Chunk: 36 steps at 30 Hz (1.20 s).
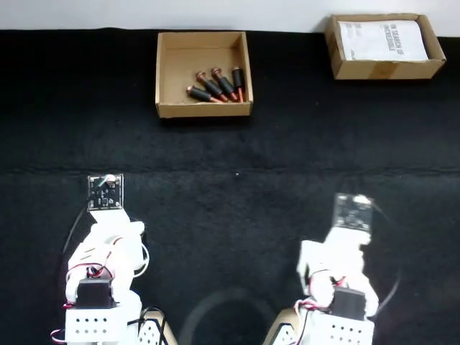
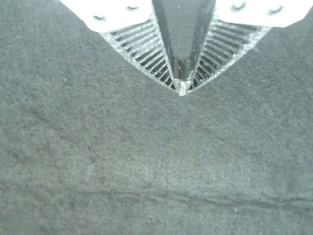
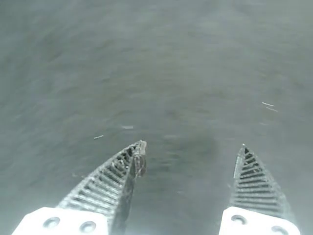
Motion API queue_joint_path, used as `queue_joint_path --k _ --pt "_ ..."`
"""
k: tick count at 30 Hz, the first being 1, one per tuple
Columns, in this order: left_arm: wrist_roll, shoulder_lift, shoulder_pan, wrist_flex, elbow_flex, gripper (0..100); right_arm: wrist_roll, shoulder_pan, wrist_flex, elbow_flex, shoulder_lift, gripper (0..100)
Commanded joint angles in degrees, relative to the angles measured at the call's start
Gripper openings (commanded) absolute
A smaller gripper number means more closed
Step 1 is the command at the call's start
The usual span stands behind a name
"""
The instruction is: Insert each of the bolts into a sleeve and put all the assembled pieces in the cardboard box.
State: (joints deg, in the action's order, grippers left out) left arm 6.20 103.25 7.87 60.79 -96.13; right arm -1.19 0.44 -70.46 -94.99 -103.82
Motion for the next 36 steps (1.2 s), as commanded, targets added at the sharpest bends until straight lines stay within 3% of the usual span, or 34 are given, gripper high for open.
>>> queue_joint_path --k 1,8,20,29,36 --pt "0.2 0.3 0.9 -1.1 -1.0 1 0.2 -8.0 0.9 -2.5 -0.7 25.4" --pt "0.3 0.3 0.9 -1.4 -1.0 1 0.4 -15.8 2.3 -8.7 -0.1 0.2" --pt "0.0 0.3 0.9 -0.6 -1.0 1 0.4 -15.8 -0.7 -8.7 -0.7 0.6" --pt "0.0 0.4 1.0 13.4 -1.0 1 0.4 -15.8 -0.7 -8.7 -0.7 0.6" --pt "0.0 0.4 1.1 14.9 -1.0 1 0.4 -15.8 -0.7 -8.7 -0.7 0.6"
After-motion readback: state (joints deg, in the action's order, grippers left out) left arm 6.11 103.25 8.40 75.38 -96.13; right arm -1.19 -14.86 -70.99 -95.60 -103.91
